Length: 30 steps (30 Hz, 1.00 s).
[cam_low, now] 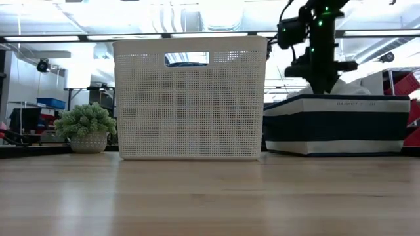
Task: Sort clothes
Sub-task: Put the white shirt into the blue bin, then return to Home Position
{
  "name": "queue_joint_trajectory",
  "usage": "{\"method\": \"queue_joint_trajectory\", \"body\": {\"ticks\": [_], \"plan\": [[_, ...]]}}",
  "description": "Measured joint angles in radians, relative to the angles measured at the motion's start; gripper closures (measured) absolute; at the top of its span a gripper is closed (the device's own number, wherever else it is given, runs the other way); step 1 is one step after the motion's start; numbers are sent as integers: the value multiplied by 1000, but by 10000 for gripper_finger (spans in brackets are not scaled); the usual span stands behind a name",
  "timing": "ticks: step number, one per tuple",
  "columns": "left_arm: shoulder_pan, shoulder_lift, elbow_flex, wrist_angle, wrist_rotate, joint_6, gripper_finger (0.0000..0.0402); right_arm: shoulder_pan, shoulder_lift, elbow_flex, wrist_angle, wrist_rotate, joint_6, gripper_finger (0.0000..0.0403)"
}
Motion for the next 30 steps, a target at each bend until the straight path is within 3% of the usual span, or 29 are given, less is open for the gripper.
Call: {"method": "queue_joint_trajectory", "body": {"ticks": [5, 9, 10, 11, 13, 16, 18, 20, 21, 23, 26, 28, 30], "plan": [[0, 6, 0, 11, 0, -17, 96, 40, -38, 138, -87, -2, 47, 291], [0, 35, 0, 71, 10, -116, 96, 54, -101, 277, -90, 30, 62, 221], [0, 44, 0, 53, 39, -69, 96, 66, -115, 302, -74, 49, 45, 205], [-1, 49, 0, 27, 81, 22, 96, 87, -138, 318, -36, 60, 5, 191], [-4, 52, -12, -16, 106, 59, 96, 177, -215, 306, 142, 58, -116, 169], [-6, -1, -92, -25, 115, 27, 96, 412, -362, 183, 602, 44, -318, 156], [-40, -78, -204, 90, 128, 72, 96, 583, -447, 50, 974, -5, -467, 159], [-98, -171, -378, 307, 240, 224, 96, 743, -500, -85, 1286, -17, -605, 168], [-116, -217, -481, 435, 319, 314, 96, 811, -518, -146, 1394, 30, -682, 174], [-106, -321, -701, 661, 420, 414, 96, 907, -550, -257, 1544, 213, -843, 186], [10, -479, -956, 820, 385, 442, 96, 995, -574, -369, 1728, 462, -983, 206], [81, -594, -1068, 890, 352, 401, 96, 1024, -598, -404, 1806, 551, -982, 217], [127, -705, -1143, 895, 379, 372, 96, 1025, -622, -412, 1853, 549, -1005, 226]]}}
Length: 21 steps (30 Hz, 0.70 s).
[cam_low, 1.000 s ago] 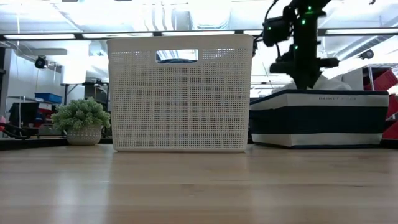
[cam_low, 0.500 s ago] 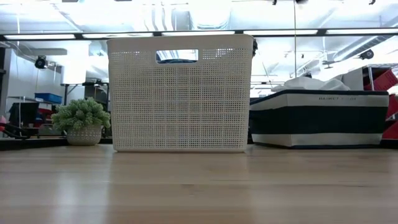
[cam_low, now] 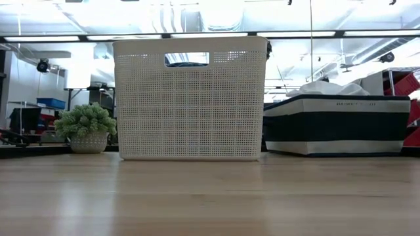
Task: Sort clothes
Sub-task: Return to Home Position
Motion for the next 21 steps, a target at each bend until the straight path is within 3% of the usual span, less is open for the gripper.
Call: {"method": "queue_joint_trajectory", "body": {"ticks": [3, 5, 8, 11, 13, 17, 21], "plan": [[56, -131, -108, -12, 55, -8, 95, -25, -28, -16, -1, 10, -63, 235], [90, -192, -195, 38, 67, 1, 95, -99, -33, -35, -8, 3, -23, 240], [140, -258, -324, 146, 108, 23, 95, -293, -35, -96, -22, -223, 131, 245], [205, -313, -433, 95, 73, -20, 95, -486, -65, -156, -29, -442, 277, 250], [232, -378, -483, 72, 86, -77, 95, -555, -114, -201, -51, -538, 318, 252], [245, -545, -548, 56, 30, -226, 95, -584, -257, -236, -106, -576, 428, 257], [245, -655, -614, 21, 35, -482, 95, -582, -374, -235, -234, -580, 639, 261]]}}
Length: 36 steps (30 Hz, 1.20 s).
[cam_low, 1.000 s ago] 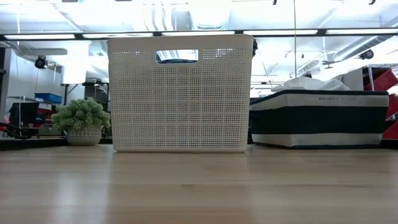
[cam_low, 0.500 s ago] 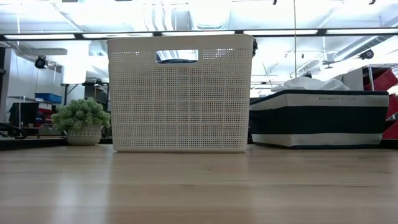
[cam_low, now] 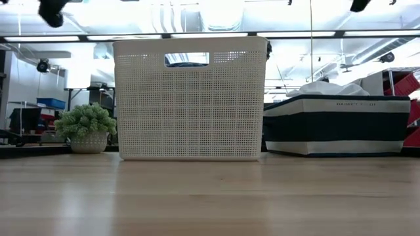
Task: Sort clothes
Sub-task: Return to Home Position
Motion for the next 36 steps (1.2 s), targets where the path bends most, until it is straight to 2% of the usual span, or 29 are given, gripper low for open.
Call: {"method": "queue_joint_trajectory", "body": {"ticks": [1, 2, 3, 4, 5, 6, 8, 9, 11, 14, 15, 17, 21, 25, 28, 36], "plan": [[0, -23, -14, 15, 11, -71, 95, 1, -22, -2, -34, -13, 29, 262], [0, -28, -28, 45, 64, -78, 95, 1, -44, -5, -70, -67, 8, 263], [0, -29, -48, 85, 153, 3, 95, 1, -68, -9, -103, -163, -44, 263], [0, -28, -67, 54, 248, 108, 95, 1, -93, -18, -127, -261, -96, 264], [-2, -29, -76, 47, 299, 187, 95, 4, -114, -32, -133, -329, -134, 264], [0, -28, -89, 70, 296, 222, 95, 5, -140, -47, -131, -361, -155, 263], [2, -30, -142, 76, 243, 240, 95, 4, -208, -96, -144, -371, -173, 261], [2, -29, -181, 65, 260, 260, 95, 4, -243, -121, -164, -368, -207, 260], [-1, -28, -287, 104, 381, 310, 95, 6, -323, -210, -235, -394, -261, 257], [0, -29, -472, 356, 464, 312, 95, 8, -365, -383, -210, -400, -265, 252], [0, -23, -517, 407, 453, 285, 95, 7, -362, -432, -165, -398, -298, 251], [0, -5, -498, 308, 385, 273, 95, 6, -337, -506, -71, -366, -361, 248], [-1, 32, -482, 136, 302, 292, 95, 5, -320, -502, -247, -270, -408, 245], [-1, 83, -471, 117, 261, 291, 95, 5, -311, -502, -373, -235, -434, 251], [-1, 112, -455, 127, 255, 290, 95, 5, -312, -502, -440, -236, -401, 259], [-1, 160, -444, 121, 252, 290, 95, 6, -299, -502, -443, -238, -249, 275]]}}
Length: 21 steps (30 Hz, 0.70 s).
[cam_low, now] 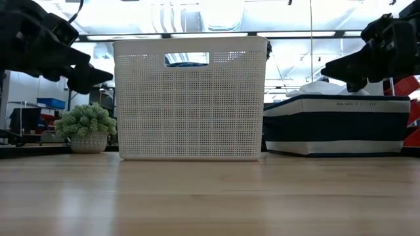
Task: Sort clothes
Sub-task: Return to Home Position
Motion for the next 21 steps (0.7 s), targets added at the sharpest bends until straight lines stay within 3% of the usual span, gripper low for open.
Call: {"method": "queue_joint_trajectory", "body": {"ticks": [10, 21], "plan": [[0, 33, 3, 1, 0, 0, 95, 0, 0, 0, -2, 1, 40, 282], [0, 49, 3, 1, 0, 0, 96, 0, 0, 0, -3, 1, 40, 260]]}}
